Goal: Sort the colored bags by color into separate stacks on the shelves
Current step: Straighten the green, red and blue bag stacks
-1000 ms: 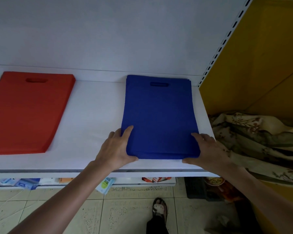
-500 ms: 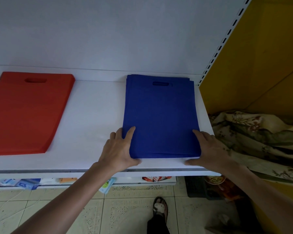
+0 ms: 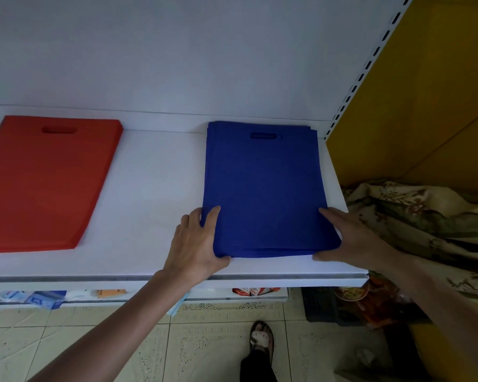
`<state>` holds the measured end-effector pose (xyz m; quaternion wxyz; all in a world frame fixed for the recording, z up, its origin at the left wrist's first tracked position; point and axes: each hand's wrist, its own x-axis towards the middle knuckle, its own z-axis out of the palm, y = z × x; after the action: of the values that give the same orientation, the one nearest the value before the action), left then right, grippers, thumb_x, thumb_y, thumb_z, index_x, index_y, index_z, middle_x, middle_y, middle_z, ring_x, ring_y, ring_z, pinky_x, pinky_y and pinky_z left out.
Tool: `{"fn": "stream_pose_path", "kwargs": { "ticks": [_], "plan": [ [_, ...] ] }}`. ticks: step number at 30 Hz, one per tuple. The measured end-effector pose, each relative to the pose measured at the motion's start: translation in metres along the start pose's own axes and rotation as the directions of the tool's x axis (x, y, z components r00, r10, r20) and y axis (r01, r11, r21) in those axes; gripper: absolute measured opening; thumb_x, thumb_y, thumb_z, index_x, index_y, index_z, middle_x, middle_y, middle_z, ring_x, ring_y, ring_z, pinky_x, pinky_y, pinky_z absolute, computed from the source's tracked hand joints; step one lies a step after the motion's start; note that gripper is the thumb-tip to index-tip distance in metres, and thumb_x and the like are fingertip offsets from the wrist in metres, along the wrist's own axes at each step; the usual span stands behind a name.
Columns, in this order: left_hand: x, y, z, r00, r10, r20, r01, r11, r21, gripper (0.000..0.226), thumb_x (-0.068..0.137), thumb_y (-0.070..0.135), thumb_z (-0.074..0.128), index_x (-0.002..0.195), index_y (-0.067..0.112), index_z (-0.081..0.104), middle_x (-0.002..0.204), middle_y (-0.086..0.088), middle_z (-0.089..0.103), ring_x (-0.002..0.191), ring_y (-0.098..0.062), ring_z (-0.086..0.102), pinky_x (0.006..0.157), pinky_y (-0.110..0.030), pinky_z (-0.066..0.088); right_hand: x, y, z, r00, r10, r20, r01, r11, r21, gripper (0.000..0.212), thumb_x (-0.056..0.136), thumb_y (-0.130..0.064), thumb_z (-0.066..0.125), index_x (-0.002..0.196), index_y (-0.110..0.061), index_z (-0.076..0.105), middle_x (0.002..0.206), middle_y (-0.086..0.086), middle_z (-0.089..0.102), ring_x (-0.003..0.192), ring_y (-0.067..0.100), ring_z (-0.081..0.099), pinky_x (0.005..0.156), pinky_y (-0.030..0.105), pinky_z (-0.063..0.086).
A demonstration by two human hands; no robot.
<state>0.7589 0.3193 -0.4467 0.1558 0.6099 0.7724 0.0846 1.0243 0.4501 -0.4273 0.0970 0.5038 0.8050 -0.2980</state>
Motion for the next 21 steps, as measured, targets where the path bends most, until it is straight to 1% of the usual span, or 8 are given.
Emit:
{"fn": "stream_pose_path", "kwargs": {
  "ticks": [5,9,11,13,15,17,18,21],
  "plan": [
    [-0.003,-0.006,0.003,0.998,0.002,0.060,0.008,0.985,-0.170,0.103,0.071,0.046,0.069,0.147,0.025,0.002,0.145,-0.004,0.018,0.129,-0.021,0.022,0.106,-0.029,0.031,0.001,-0.002,0.014,0.997,-0.016,-0.073,0.015,1.000,-0.012,0.106,0.072,-0.045,0.074,0.148,-0.028,0.002,0.156,-0.009,0.001,0.141,0.013,0.010,0.113,0.027,0.017],
    [-0.003,-0.008,-0.003,0.995,-0.024,0.096,0.054,0.943,-0.328,0.103,0.073,0.054,0.066,0.147,0.029,-0.001,0.149,0.005,0.015,0.136,-0.014,0.014,0.108,-0.028,0.025,0.006,-0.005,0.009,0.998,0.024,0.050,-0.029,0.995,0.096,0.114,0.062,-0.053,0.077,0.147,-0.036,0.004,0.156,-0.010,0.002,0.141,0.015,0.010,0.114,0.032,0.019],
    [0.009,-0.013,-0.006,0.991,-0.090,0.094,0.126,0.852,-0.509,0.092,0.076,0.055,0.062,0.147,0.028,0.010,0.149,0.008,0.024,0.137,-0.012,0.021,0.110,-0.028,0.025,0.010,-0.013,-0.003,0.996,0.065,0.065,-0.083,0.936,0.341,0.105,0.062,-0.057,0.071,0.146,-0.038,0.012,0.155,-0.010,0.010,0.141,0.015,0.015,0.113,0.034,0.023],
    [0.027,-0.014,-0.009,0.987,-0.129,0.092,0.157,0.723,-0.672,0.080,0.075,0.057,0.059,0.143,0.030,0.026,0.141,0.010,0.041,0.129,-0.012,0.040,0.108,-0.033,0.035,0.023,-0.021,-0.014,0.995,0.097,-0.010,-0.077,0.839,0.538,0.087,0.077,-0.049,0.064,0.147,-0.034,0.016,0.154,-0.007,0.018,0.140,0.016,0.022,0.109,0.032,0.027],
    [0.046,-0.011,-0.016,0.981,-0.172,0.093,0.180,0.612,-0.770,0.063,0.083,0.049,0.057,0.138,0.030,0.034,0.132,0.013,0.049,0.116,-0.008,0.050,0.099,-0.028,0.043,0.050,-0.028,-0.024,0.984,0.134,-0.114,-0.033,0.778,0.627,0.074,0.087,-0.041,0.058,0.148,-0.026,0.018,0.149,-0.006,0.028,0.133,0.013,0.032,0.101,0.027,0.032],
    [0.064,-0.005,-0.024,0.973,-0.198,0.121,0.205,0.486,-0.850,0.052,0.091,0.039,0.051,0.139,0.029,0.031,0.129,0.018,0.044,0.108,-0.002,0.047,0.084,-0.016,0.040,0.081,-0.034,-0.035,0.968,0.191,-0.165,-0.025,0.724,0.689,0.071,0.091,-0.038,0.055,0.149,-0.022,0.015,0.148,-0.003,0.029,0.133,0.014,0.032,0.099,0.024,0.031],
    [0.073,-0.004,-0.026,0.972,-0.200,0.120,0.202,0.463,-0.863,0.052,0.093,0.037,0.049,0.141,0.028,0.028,0.124,0.019,0.040,0.106,0.000,0.043,0.081,-0.014,0.037,0.096,-0.034,-0.038,0.962,0.207,-0.177,-0.020,0.703,0.710,0.075,0.091,-0.040,0.055,0.150,-0.022,0.013,0.151,-0.001,0.026,0.136,0.016,0.030,0.101,0.025,0.029],
    [0.095,0.000,-0.033,0.983,-0.167,0.074,0.154,0.537,-0.830,0.058,0.092,0.038,0.051,0.142,0.026,0.024,0.127,0.018,0.040,0.116,-0.003,0.043,0.091,-0.020,0.036,0.128,-0.038,-0.043,0.958,0.211,-0.193,-0.007,0.691,0.723,0.081,0.088,-0.043,0.059,0.150,-0.023,0.011,0.153,-0.001,0.024,0.136,0.020,0.031,0.108,0.030,0.031]
  ]
}}
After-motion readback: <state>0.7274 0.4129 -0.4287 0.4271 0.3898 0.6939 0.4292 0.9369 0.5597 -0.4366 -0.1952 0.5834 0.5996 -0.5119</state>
